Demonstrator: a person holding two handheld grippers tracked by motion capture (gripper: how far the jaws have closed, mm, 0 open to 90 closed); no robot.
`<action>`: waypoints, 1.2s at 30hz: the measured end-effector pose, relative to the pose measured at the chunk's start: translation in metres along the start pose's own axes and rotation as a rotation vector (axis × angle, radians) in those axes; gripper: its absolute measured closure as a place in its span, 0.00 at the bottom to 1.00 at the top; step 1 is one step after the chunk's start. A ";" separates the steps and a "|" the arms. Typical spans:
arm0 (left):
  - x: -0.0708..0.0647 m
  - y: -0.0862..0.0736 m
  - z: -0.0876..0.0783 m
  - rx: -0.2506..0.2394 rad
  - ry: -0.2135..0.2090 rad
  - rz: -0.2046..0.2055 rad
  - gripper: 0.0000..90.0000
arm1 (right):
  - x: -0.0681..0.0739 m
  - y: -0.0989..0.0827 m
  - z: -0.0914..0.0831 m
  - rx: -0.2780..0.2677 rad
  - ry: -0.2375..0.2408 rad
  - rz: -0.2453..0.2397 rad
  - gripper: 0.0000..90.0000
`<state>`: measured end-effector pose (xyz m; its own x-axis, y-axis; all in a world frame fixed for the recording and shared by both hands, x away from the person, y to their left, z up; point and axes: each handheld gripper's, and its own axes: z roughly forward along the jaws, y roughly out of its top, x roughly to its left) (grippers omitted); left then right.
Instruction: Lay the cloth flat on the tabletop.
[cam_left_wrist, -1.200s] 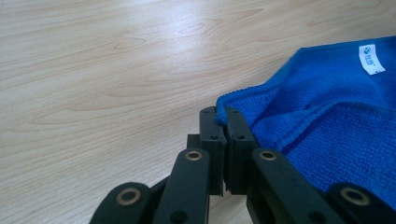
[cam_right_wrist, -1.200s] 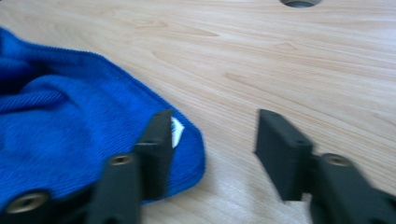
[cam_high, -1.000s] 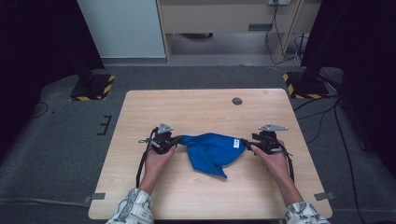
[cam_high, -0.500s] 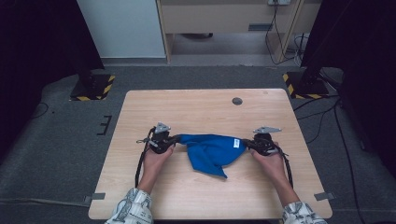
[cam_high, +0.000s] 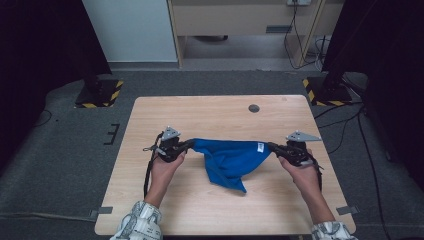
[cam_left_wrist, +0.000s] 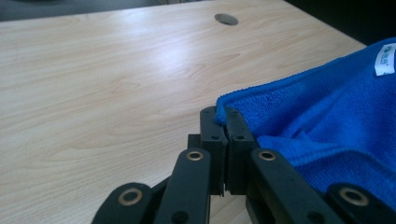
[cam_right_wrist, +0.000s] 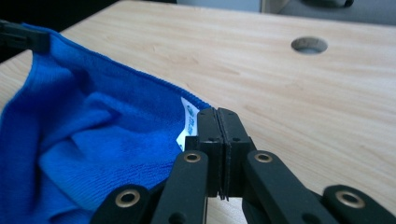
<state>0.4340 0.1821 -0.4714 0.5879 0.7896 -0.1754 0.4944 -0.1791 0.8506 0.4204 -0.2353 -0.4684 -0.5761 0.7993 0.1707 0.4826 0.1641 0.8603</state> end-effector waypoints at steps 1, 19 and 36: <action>-0.001 0.002 -0.003 -0.010 -0.005 -0.003 0.98 | 0.000 0.001 -0.003 -0.008 0.001 -0.002 0.99; -0.013 0.020 -0.023 -0.067 -0.040 0.007 0.98 | 0.008 0.025 -0.041 -0.099 0.033 -0.038 0.99; -0.027 0.046 -0.049 -0.102 -0.055 0.059 0.98 | 0.025 0.048 -0.073 -0.160 0.021 -0.075 0.99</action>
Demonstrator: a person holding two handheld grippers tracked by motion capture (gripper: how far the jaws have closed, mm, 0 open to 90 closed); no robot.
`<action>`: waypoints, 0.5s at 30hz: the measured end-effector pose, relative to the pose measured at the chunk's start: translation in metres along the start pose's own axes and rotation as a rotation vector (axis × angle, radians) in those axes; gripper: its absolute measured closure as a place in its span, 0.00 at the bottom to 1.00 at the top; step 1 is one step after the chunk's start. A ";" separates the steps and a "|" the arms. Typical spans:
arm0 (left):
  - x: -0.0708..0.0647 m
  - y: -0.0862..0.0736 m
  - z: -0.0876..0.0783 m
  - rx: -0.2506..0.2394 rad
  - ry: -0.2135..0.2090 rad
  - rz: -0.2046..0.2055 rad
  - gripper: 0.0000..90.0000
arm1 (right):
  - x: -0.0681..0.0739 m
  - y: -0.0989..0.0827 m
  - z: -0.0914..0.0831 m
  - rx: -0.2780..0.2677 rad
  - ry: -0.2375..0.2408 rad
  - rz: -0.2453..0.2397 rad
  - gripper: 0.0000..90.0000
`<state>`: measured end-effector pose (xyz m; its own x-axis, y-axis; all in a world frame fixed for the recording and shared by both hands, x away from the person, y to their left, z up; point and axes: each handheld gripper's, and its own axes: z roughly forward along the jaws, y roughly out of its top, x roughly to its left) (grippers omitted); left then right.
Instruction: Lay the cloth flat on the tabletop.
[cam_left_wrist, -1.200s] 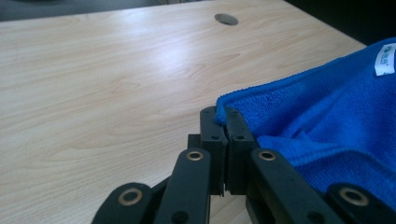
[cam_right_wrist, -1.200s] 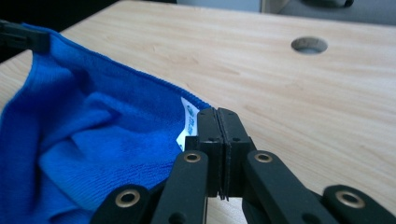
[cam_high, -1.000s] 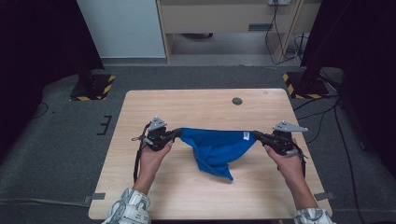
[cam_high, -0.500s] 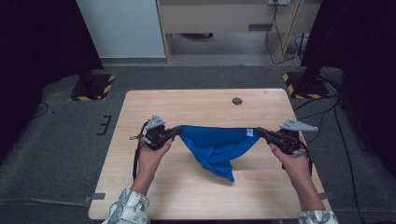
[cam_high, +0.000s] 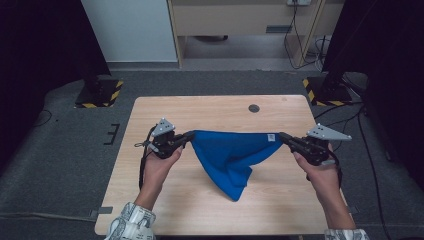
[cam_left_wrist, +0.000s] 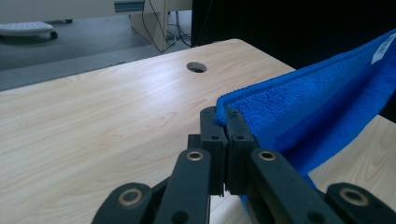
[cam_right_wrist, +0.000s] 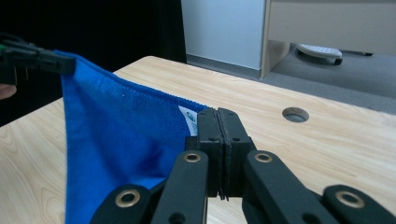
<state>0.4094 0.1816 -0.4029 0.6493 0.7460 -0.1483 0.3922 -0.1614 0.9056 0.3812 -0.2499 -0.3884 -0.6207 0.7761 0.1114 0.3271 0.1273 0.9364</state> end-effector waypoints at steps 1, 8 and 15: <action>-0.001 0.003 -0.002 -0.005 -0.001 0.005 0.98 | 0.001 0.002 -0.001 0.001 -0.004 -0.008 0.99; -0.006 0.019 -0.010 -0.019 0.011 0.038 0.98 | 0.002 0.020 -0.011 -0.026 0.019 -0.025 0.99; -0.012 0.025 -0.017 -0.026 0.021 0.065 0.98 | 0.009 0.033 -0.021 -0.037 0.016 -0.056 0.99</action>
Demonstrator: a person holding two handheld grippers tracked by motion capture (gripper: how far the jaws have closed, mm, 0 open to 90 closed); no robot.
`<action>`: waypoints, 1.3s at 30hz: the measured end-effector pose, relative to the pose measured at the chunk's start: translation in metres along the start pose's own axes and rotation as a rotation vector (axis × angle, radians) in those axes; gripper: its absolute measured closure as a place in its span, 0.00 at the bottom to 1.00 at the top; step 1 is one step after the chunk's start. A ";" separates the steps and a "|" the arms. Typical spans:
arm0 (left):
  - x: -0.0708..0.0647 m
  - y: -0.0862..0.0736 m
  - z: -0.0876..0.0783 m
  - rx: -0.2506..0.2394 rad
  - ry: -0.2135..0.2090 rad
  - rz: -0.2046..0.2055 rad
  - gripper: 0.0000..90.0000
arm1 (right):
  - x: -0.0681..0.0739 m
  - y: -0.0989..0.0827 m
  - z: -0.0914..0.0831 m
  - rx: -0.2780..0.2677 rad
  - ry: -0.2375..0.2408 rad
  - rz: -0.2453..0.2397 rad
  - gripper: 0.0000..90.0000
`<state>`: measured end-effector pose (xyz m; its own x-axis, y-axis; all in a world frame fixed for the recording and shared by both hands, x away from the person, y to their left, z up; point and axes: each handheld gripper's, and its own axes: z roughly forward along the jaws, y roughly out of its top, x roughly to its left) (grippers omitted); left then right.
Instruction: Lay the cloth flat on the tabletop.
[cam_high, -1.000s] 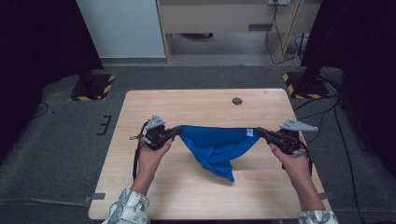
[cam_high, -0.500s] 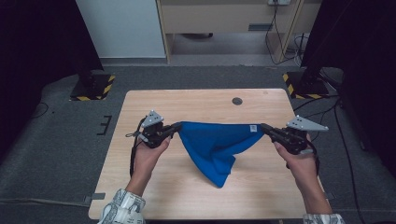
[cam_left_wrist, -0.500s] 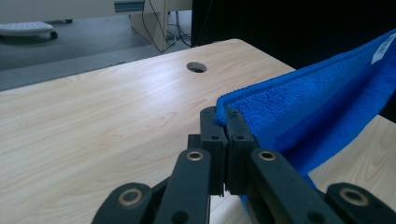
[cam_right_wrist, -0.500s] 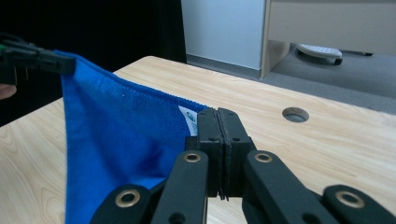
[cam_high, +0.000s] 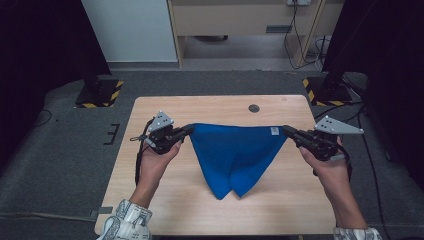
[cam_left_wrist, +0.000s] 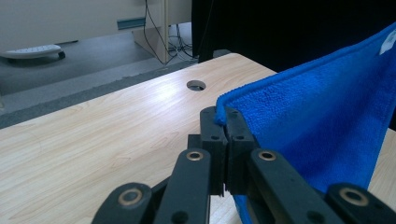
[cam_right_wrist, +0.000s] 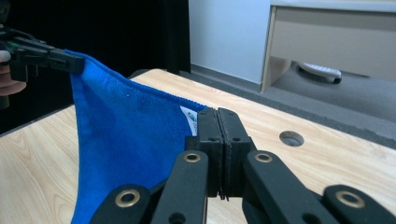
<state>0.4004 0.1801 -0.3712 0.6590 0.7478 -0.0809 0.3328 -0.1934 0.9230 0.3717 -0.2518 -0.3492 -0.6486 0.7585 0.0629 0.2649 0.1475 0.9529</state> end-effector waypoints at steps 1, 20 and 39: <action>-0.001 0.000 -0.002 -0.004 0.000 0.003 0.98 | 0.001 0.001 -0.002 -0.004 0.001 -0.004 0.99; -0.050 0.028 -0.080 -0.047 -0.061 0.103 0.98 | 0.047 0.016 -0.073 -0.084 0.060 -0.081 0.99; 0.019 -0.033 0.043 0.227 -0.012 -0.011 0.98 | -0.031 -0.040 0.064 0.207 0.051 0.017 0.99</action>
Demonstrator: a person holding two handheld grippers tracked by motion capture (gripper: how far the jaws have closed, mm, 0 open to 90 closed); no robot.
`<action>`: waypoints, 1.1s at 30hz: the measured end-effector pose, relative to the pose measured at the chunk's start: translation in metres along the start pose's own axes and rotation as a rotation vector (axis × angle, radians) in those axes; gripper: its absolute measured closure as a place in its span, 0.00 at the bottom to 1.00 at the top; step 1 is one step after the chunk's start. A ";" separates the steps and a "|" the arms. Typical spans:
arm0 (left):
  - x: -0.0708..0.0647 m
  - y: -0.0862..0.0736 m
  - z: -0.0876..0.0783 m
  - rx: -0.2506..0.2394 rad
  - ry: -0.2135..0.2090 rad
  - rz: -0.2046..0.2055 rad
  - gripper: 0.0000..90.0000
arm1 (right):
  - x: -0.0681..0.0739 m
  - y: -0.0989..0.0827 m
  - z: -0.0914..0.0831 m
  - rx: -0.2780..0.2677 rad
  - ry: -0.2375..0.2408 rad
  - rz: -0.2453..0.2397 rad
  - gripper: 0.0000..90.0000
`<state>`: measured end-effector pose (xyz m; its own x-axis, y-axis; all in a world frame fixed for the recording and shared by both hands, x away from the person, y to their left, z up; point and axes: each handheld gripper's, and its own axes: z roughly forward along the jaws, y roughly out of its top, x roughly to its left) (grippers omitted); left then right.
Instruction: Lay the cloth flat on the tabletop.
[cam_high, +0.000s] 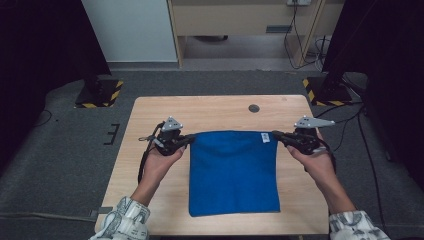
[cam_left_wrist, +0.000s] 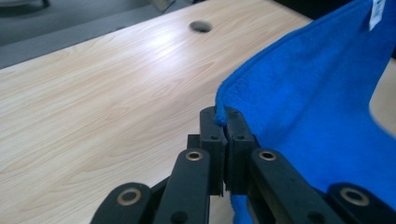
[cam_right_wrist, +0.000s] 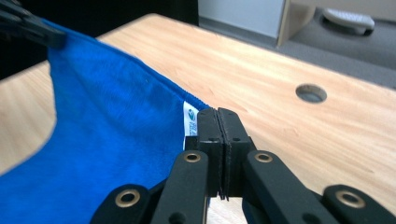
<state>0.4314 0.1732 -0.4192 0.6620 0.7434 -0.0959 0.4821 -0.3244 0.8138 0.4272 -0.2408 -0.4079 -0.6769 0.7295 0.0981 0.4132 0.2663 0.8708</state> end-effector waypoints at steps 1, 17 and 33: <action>0.002 -0.002 0.005 0.003 0.003 -0.012 0.98 | -0.003 -0.003 0.006 0.011 -0.002 0.006 0.99; 0.019 -0.005 0.045 0.037 0.042 -0.071 0.98 | -0.039 -0.019 0.039 0.103 -0.069 0.072 0.99; 0.030 -0.003 0.078 0.102 0.100 -0.072 0.98 | -0.058 -0.028 0.072 0.122 -0.116 0.137 0.99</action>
<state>0.4947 0.1509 -0.4690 0.5661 0.8194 -0.0901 0.5853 -0.3226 0.7438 0.4982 -0.2451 -0.4724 -0.5376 0.8299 0.1488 0.5719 0.2293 0.7876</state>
